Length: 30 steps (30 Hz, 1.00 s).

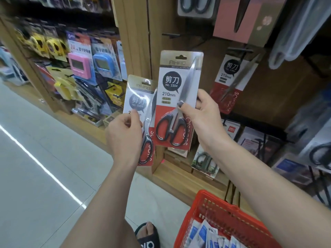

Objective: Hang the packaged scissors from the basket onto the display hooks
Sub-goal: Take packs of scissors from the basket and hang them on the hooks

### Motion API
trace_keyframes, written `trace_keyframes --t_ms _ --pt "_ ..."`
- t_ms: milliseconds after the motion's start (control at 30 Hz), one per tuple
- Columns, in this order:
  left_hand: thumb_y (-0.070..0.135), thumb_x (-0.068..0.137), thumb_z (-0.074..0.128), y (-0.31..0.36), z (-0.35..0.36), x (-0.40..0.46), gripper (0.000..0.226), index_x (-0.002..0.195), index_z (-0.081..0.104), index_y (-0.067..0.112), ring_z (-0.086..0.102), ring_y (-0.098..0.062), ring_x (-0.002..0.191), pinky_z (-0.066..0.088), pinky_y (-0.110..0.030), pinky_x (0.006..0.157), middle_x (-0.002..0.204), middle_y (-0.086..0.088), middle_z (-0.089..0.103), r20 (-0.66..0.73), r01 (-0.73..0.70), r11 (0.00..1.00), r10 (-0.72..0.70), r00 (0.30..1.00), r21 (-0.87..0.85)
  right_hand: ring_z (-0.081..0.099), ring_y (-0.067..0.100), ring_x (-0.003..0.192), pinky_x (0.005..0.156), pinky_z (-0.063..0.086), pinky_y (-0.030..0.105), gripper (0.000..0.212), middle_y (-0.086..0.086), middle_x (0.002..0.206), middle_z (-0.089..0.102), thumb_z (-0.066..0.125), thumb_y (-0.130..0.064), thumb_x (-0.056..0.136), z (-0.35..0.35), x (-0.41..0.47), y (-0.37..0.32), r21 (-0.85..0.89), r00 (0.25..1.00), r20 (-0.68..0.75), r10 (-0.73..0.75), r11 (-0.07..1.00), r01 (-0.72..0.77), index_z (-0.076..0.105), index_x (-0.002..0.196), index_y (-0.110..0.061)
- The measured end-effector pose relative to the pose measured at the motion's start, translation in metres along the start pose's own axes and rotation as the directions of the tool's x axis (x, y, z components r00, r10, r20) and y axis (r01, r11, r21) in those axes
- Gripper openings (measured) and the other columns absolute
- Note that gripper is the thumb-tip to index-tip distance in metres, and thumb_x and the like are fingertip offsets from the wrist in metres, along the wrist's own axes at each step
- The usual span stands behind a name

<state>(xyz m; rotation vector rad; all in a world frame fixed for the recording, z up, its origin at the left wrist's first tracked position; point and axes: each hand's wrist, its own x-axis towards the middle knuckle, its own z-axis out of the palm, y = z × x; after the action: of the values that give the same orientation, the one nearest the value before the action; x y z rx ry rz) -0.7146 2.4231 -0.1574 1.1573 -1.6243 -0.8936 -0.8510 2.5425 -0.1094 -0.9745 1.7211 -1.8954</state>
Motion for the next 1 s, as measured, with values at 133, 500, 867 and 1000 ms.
trace_keyframes --t_ms 133,500,867,1000 --pt "0.047 0.1 0.048 0.002 0.001 0.0 0.053 0.057 0.051 0.017 0.051 -0.019 0.059 0.044 -0.037 0.058 0.056 0.002 0.054 -0.015 -0.026 0.999 0.027 1.0 0.034 0.078 0.017 0.098 0.083 0.065 0.043 0.019 0.0 0.11 0.079 0.064 -0.012 0.103 0.003 0.009 0.001 -0.018 1.0 -0.021 0.016 1.0 -0.016 0.061 0.12 -0.02" --pt "0.045 0.1 0.046 -0.004 0.001 0.006 0.05 0.056 0.046 0.021 0.055 0.002 0.078 0.03 -0.024 0.053 0.066 0.008 0.055 -0.152 -0.133 0.954 0.178 0.972 0.267 0.079 0.017 0.089 0.084 0.065 0.044 0.015 0.001 0.101 0.079 0.069 -0.015 0.098 0.007 0.06 0.01 -0.012 0.975 -0.179 0.133 0.99 -0.138 0.065 0.112 -0.017" --pt "0.039 0.099 0.057 0.009 0.023 -0.001 0.045 0.057 0.049 0.025 0.056 -0.006 0.073 0.029 -0.014 0.055 0.067 0.006 0.054 -0.037 -0.248 0.945 0.262 0.964 0.211 0.073 0.026 0.102 0.093 0.061 0.042 0.025 0.008 0.116 0.074 0.066 -0.019 0.099 -0.026 0.154 0.028 -0.116 0.868 -0.434 0.239 0.941 -0.317 0.066 0.123 -0.01" --pt "0.041 0.098 0.058 0.012 0.033 -0.001 0.044 0.057 0.051 0.026 0.058 -0.003 0.076 0.035 -0.017 0.059 0.07 0.008 0.058 -0.002 -0.225 0.959 0.229 0.973 0.172 0.07 0.027 0.102 0.093 0.06 0.039 0.037 0.01 0.121 0.07 0.067 -0.027 0.1 -0.028 0.164 0.029 -0.132 0.85 -0.449 0.274 0.921 -0.367 0.058 0.13 -0.008"
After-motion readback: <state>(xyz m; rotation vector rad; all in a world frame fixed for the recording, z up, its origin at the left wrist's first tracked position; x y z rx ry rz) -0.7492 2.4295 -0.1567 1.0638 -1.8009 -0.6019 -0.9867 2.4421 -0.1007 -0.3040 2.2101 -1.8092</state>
